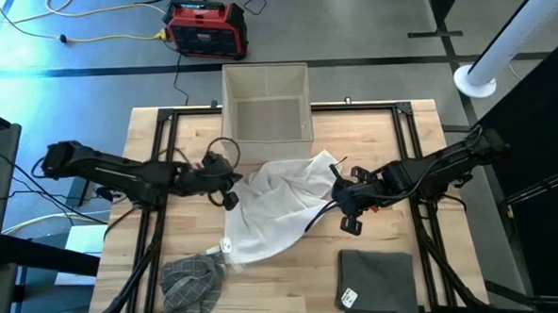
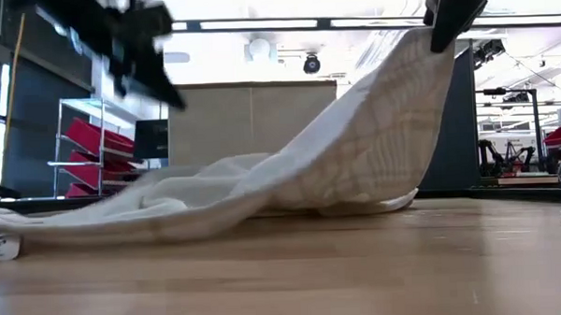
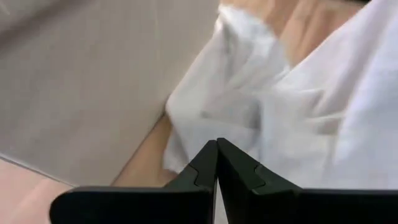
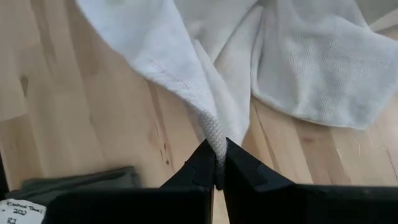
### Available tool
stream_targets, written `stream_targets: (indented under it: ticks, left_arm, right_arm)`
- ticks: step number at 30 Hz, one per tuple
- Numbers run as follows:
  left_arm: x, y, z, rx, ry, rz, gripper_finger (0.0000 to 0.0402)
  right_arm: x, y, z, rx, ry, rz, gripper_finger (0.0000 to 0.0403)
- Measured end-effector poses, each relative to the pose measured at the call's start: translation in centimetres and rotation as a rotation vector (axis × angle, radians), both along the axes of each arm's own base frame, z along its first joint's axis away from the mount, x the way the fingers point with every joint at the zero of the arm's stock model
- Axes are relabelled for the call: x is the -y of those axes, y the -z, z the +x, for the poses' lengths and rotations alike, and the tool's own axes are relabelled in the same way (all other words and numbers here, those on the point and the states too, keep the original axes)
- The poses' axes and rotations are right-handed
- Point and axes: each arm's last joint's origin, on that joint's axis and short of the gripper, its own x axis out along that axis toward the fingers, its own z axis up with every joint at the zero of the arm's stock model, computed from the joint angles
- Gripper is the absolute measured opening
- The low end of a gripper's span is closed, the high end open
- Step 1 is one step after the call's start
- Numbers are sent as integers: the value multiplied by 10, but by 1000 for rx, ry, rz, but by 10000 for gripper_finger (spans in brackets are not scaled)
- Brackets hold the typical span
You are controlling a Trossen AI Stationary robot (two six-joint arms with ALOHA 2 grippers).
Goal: Fold towel
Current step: Fold the white towel
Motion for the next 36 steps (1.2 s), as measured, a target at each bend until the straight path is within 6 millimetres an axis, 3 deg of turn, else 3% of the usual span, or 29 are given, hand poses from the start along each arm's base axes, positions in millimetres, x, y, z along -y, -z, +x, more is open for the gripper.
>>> stream_targets:
  ticks: [3,6,11,18,24,36]
  left_arm:
    - [12,-22,-7,62,64,-36,0]
    - [36,-24,-9,61,281,-183,0]
    - [85,-9,-3,11,523,-310,26]
    - [139,31,23,-249,638,-267,133]
    - [154,43,41,-287,596,-226,194]
    - [178,101,35,-504,499,-173,200]
  right_arm:
    - [0,0,0,-3,0,-1,2]
    - [0,0,0,-2,-9,-12,2]
    - [1,0,0,0,-32,-43,2]
    - [3,0,0,-18,-64,-39,2]
    - [4,1,0,-29,-145,-65,2]
    - [11,2,-1,-66,-218,-104,2]
